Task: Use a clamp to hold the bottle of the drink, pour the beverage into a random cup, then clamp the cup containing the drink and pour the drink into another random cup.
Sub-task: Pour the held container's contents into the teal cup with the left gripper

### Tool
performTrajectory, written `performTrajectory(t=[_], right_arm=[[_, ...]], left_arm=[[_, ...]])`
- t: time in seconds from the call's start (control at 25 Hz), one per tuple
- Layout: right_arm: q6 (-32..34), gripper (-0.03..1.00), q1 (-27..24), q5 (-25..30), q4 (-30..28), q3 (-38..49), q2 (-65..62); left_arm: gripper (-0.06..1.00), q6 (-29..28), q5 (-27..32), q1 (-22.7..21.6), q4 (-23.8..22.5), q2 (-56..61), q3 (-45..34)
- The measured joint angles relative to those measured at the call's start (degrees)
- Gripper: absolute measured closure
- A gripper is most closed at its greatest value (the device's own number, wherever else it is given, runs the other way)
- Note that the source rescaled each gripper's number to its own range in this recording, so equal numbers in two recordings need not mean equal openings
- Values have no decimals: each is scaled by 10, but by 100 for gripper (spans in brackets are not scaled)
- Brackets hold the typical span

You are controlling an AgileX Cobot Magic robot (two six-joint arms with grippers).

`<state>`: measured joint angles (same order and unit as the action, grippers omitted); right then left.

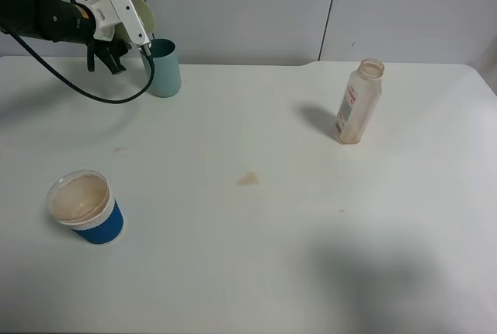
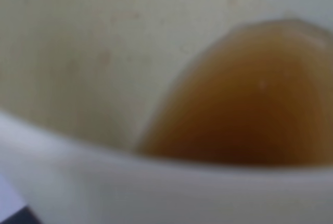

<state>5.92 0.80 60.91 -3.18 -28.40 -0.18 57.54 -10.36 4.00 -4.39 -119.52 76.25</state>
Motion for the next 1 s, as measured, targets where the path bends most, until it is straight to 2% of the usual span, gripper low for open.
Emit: performTrajectory(t=[1.0], right_arm=[[0,-3,0,0,0,0,0]], left_arm=[[92,61,2,0,-16,0,0]])
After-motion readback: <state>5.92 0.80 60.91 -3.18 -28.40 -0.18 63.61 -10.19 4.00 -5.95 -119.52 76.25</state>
